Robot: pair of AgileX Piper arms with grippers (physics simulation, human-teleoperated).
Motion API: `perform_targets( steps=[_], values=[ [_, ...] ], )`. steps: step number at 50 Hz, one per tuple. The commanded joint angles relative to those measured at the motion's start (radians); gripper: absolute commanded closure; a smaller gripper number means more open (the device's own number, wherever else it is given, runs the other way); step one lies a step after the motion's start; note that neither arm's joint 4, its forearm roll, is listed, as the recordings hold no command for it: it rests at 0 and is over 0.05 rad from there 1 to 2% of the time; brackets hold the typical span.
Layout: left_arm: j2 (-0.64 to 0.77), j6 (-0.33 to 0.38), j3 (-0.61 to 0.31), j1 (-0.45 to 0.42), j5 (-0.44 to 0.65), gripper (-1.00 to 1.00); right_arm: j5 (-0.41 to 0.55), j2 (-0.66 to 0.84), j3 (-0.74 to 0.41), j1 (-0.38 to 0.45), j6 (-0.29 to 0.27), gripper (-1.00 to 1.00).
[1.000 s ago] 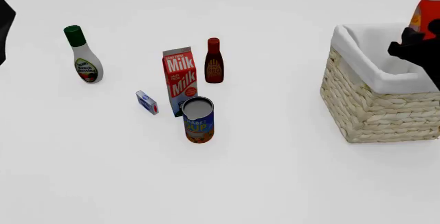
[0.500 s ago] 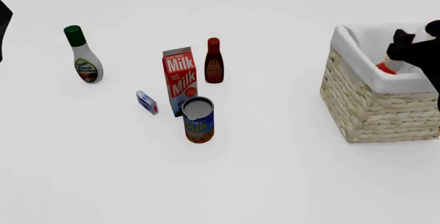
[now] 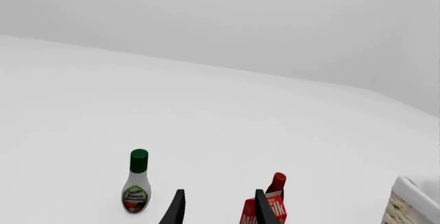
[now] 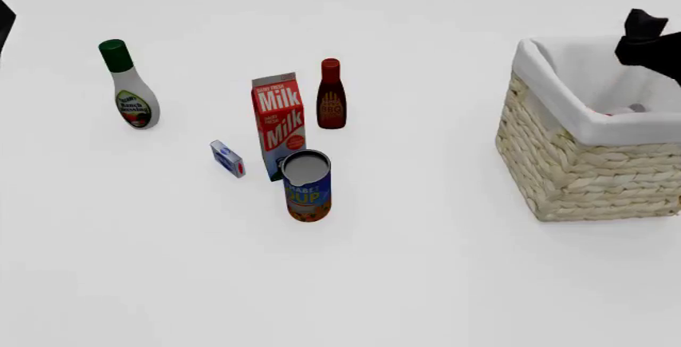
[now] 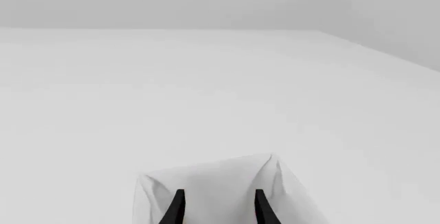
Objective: Pick the ketchup and place it in the basket.
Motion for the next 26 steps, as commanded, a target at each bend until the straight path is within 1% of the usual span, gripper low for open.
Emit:
perform_targets(
  steps=[1, 6, 13, 17, 21, 26],
  values=[
    [-0.003, -0.004, -0.003, 0.0, 0.002, -1.0, 0.063, -0.124, 0.007, 0.031, 0.005, -1.0],
    [-0.009, -0.007, 0.005, -0.002, 0.001, -1.0, 0.102, -0.198, 0.015, 0.055, 0.005, -1.0],
    [-0.016, -0.012, 0.013, 0.001, 0.002, -1.0, 0.133, -0.259, 0.027, 0.075, 0.001, -1.0],
    [-0.019, -0.013, 0.022, 0.001, -0.003, -1.0, 0.134, -0.293, 0.047, 0.096, 0.011, -1.0],
    [-0.016, -0.015, 0.032, 0.002, -0.011, -1.0, 0.125, -0.336, 0.087, 0.127, -0.003, -1.0],
    [-0.014, -0.018, 0.033, 0.002, -0.016, -1.0, 0.126, -0.376, 0.122, 0.145, 0.0, -1.0]
  ],
)
